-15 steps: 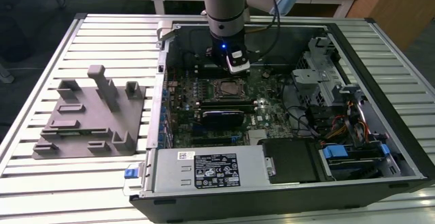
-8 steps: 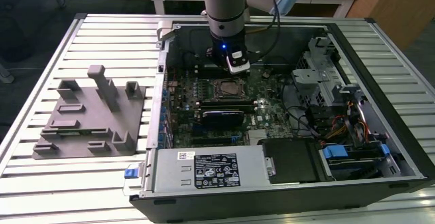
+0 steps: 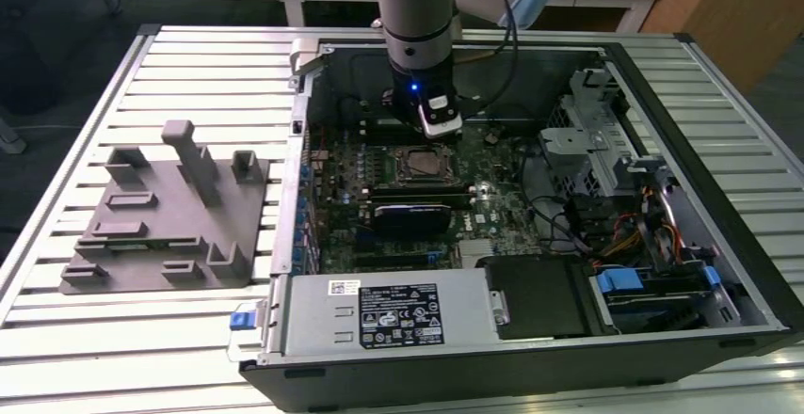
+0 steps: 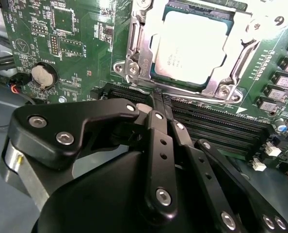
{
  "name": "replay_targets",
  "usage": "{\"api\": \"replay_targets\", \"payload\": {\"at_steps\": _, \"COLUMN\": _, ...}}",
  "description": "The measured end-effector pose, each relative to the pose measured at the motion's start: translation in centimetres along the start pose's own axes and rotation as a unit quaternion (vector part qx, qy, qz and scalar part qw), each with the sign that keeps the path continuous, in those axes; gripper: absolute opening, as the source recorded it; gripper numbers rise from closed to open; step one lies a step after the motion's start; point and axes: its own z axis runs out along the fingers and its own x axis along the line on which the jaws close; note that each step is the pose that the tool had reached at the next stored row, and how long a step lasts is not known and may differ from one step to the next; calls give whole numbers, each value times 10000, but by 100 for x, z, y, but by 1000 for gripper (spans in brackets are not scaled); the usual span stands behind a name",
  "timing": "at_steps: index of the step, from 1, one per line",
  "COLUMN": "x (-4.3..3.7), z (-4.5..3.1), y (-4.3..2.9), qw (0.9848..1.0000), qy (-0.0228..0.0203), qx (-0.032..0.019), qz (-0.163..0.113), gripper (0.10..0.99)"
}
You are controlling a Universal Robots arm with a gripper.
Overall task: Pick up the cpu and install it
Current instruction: 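Install the first cpu locking lever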
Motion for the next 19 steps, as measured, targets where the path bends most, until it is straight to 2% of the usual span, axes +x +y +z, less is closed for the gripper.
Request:
{"api": "replay_targets", "payload": {"at_steps": 10, "x": -8, "z": 22, "y": -5, "qw": 10000, "qy": -19, "qx": 31, "qz": 26, "gripper": 106}}
{"api": "replay_targets", "payload": {"at_steps": 17, "x": -14, "z": 27, "y": -5, "qw": 10000, "qy": -23, "qx": 33, "qz": 33, "gripper": 106}}
{"api": "replay_targets", "payload": {"at_steps": 19, "x": -14, "z": 26, "y": -6, "qw": 10000, "qy": -15, "qx": 15, "qz": 35, "gripper": 106}}
